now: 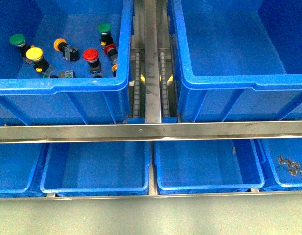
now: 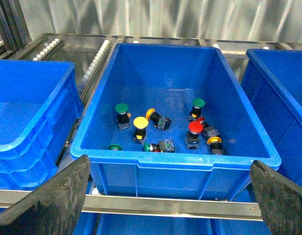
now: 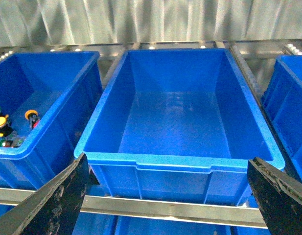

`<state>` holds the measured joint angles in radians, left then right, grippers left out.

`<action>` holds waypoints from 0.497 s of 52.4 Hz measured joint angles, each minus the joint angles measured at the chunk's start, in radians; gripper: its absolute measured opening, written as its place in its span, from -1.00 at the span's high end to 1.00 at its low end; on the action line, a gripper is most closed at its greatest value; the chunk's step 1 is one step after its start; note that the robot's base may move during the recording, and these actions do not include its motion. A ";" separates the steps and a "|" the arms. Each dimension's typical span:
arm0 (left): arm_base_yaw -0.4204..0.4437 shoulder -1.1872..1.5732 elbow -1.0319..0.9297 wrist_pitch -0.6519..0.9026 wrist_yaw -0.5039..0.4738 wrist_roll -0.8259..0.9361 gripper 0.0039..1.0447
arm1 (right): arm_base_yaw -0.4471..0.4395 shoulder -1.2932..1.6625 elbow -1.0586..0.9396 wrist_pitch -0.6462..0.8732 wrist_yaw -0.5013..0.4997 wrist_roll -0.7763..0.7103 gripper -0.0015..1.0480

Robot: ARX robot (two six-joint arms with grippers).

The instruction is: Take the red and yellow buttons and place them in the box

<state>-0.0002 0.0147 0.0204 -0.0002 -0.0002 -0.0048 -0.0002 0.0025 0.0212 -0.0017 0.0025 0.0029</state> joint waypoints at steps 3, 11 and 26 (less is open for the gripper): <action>0.000 0.000 0.000 0.000 0.000 0.000 -0.85 | 0.000 0.000 0.000 0.000 0.000 0.000 -0.87; 0.000 0.000 0.000 0.000 0.000 0.000 -0.85 | 0.000 0.000 0.000 0.000 0.000 0.000 -0.87; 0.176 0.689 0.357 -0.362 0.083 -0.198 -0.85 | 0.000 0.000 0.000 0.000 -0.003 0.000 -0.87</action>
<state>0.1761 0.7036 0.3779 -0.3626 0.0826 -0.2031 -0.0002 0.0025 0.0212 -0.0017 -0.0002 0.0025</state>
